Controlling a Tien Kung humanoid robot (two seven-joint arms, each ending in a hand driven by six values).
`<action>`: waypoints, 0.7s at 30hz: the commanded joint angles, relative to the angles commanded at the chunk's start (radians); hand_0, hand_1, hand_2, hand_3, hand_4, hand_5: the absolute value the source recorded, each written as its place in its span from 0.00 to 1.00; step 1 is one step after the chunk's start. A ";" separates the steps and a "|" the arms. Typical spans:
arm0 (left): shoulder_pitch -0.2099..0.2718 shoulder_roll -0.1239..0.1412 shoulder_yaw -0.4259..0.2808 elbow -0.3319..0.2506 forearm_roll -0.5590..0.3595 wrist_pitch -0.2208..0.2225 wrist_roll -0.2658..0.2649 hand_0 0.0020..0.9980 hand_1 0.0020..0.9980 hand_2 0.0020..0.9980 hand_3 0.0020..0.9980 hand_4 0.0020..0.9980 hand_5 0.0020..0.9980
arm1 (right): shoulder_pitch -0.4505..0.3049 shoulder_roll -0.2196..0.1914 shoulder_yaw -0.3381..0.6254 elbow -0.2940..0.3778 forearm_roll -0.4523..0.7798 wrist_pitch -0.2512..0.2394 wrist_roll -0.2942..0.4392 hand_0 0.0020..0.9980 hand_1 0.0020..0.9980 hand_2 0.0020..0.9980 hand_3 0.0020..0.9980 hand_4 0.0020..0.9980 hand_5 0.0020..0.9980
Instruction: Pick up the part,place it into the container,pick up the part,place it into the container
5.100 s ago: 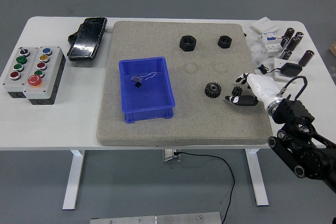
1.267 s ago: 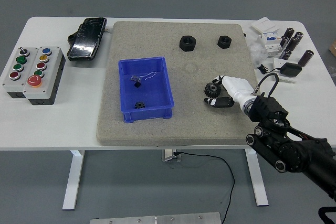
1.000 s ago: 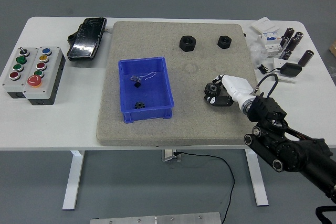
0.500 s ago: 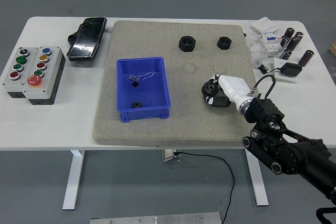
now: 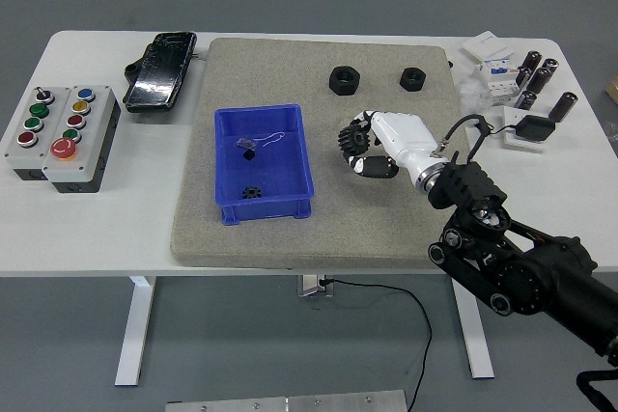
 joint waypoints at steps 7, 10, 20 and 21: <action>-0.004 0.000 0.001 0.000 0.000 0.000 -0.002 0.67 0.67 0.59 0.63 0.70 0.31 | 0.053 0.063 -0.094 0.064 -0.028 -0.003 -0.014 0.35 0.54 0.54 0.66 0.53 0.27; -0.003 0.000 0.002 0.000 0.001 -0.001 0.000 0.67 0.67 0.59 0.63 0.70 0.31 | 0.067 0.078 -0.131 0.071 -0.015 -0.008 -0.013 0.35 0.54 0.54 0.66 0.53 0.27; 0.001 0.000 0.001 0.000 0.004 -0.001 0.002 0.67 0.67 0.59 0.63 0.70 0.31 | 0.063 0.103 -0.161 0.060 -0.015 -0.009 -0.018 0.54 0.76 0.76 0.68 0.70 0.36; 0.001 0.000 0.001 0.000 0.004 -0.001 0.002 0.67 0.67 0.59 0.63 0.70 0.31 | 0.062 0.104 -0.161 0.058 -0.016 -0.008 -0.019 0.54 0.76 0.76 0.68 0.70 0.36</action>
